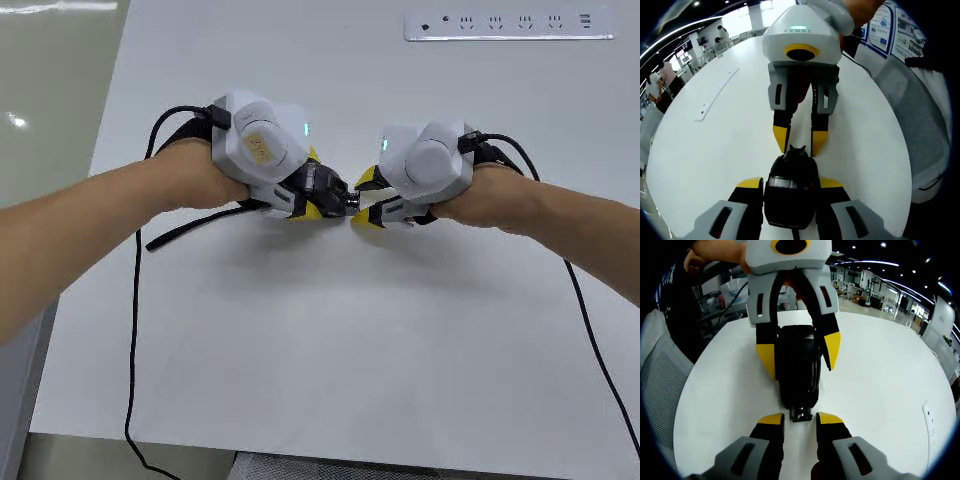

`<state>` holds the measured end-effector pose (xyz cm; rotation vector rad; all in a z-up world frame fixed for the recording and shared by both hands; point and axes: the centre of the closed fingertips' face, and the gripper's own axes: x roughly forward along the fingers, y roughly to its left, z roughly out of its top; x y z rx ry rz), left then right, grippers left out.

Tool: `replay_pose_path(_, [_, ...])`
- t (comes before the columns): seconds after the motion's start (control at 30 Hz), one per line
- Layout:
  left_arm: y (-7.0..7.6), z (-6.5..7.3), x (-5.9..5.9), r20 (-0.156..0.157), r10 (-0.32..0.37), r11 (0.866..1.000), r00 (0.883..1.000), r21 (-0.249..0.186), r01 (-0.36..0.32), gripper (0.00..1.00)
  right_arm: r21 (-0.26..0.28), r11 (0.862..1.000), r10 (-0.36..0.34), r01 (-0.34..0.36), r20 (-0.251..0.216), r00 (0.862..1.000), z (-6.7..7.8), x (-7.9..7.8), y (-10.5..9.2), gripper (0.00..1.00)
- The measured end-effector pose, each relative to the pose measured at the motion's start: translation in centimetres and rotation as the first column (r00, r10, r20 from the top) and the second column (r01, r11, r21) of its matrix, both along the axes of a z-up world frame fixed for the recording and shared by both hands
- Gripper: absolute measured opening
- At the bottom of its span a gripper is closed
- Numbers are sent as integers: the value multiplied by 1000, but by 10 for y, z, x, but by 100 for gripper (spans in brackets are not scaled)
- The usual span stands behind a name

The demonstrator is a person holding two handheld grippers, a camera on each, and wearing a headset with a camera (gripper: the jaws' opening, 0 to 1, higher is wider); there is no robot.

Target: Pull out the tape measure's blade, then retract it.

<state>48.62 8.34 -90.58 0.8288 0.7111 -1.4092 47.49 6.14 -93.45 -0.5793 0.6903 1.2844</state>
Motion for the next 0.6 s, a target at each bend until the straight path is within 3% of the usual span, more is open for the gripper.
replay_pose_path(0.27, [0, 0, 0, -1, -5, 1000, 1000, -2, 5, 37, 4, 1000, 5, -5, 8, 1000, -1, 1, 1, 18])
replay_pose_path(0.6, [0, 0, -1, 4, -13, 1000, 1000, 4, 13, 37, 9, 1000, 10, -10, 7, 1000, -1, 1, 0, 16])
